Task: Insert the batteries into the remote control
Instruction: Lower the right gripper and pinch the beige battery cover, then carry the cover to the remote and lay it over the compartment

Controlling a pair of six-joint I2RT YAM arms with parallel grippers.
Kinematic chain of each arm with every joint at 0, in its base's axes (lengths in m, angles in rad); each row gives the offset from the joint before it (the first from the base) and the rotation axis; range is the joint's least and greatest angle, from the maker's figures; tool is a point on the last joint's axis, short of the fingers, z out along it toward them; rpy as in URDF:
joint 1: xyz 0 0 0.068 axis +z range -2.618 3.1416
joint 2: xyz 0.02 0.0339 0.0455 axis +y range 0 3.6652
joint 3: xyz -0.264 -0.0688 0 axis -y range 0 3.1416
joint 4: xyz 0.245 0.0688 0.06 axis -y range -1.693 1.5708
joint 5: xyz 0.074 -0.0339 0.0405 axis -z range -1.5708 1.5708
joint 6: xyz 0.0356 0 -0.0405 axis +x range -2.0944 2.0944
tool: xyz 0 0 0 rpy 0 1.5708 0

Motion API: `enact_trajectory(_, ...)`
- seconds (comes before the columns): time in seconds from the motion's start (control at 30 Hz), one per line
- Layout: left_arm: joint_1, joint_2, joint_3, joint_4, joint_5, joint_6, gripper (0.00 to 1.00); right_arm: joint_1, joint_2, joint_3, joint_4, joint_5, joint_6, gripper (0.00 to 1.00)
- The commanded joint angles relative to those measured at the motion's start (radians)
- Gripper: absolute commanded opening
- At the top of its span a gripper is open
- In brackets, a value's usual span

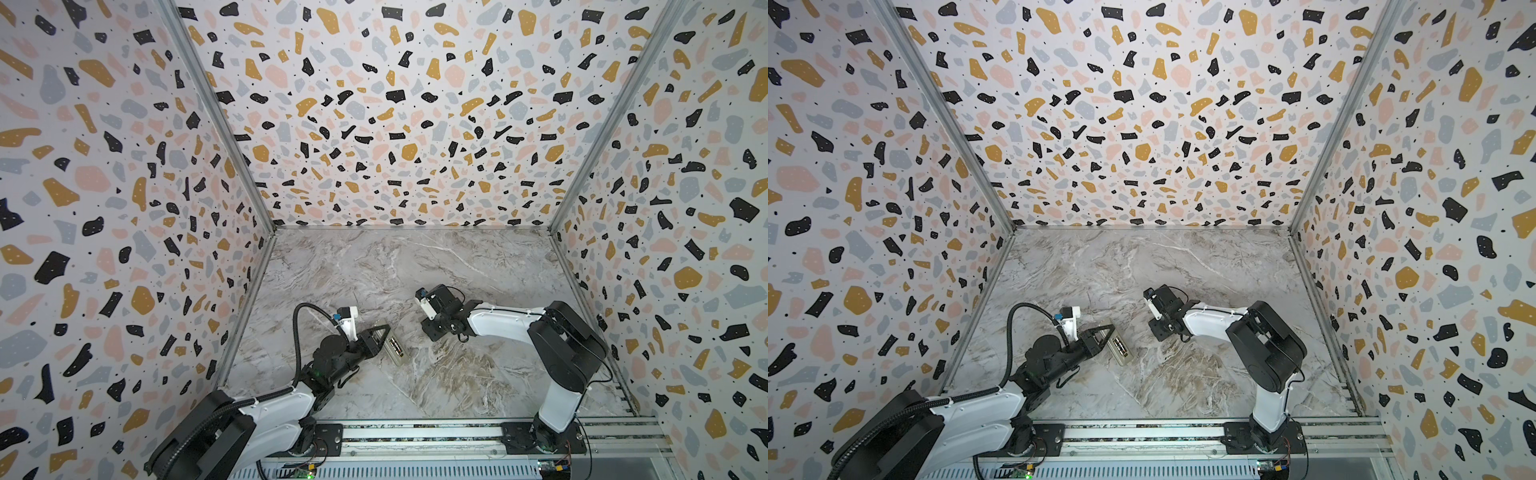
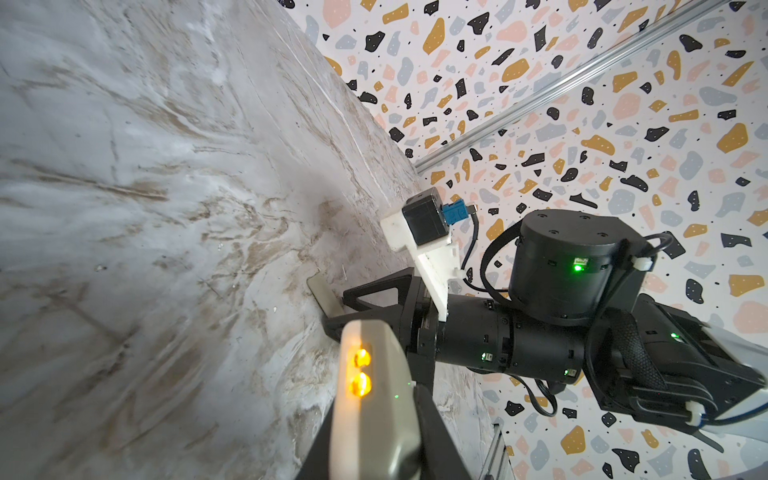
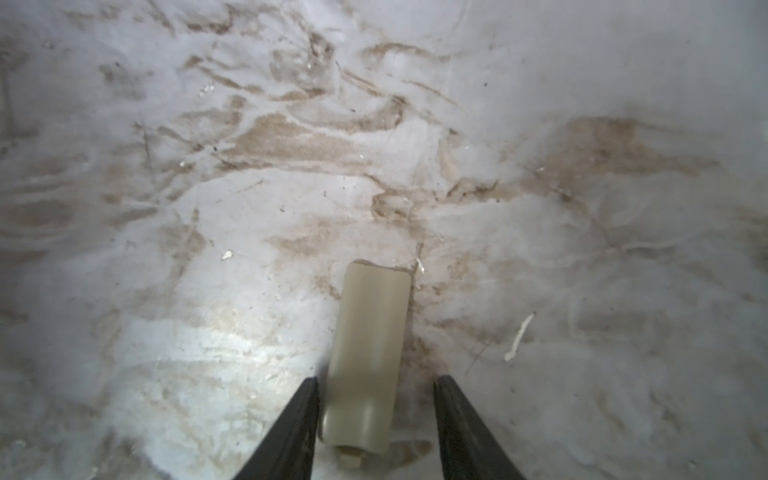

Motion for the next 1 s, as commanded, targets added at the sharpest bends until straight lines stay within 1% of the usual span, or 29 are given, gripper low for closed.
enact_trajectory(0.0,0.006,0.012,-0.004,0.086,-0.011,-0.001,0.00,0.005,0.008,0.024,-0.011,-0.007,0.008,0.44)
enact_trajectory(0.7,0.006,0.025,-0.005,0.098,-0.014,-0.004,0.00,0.006,-0.025,-0.008,-0.003,0.009,-0.002,0.24)
enact_trajectory(0.97,0.006,0.024,-0.008,0.102,-0.022,-0.010,0.00,0.029,-0.097,-0.022,0.017,0.023,-0.022,0.20)
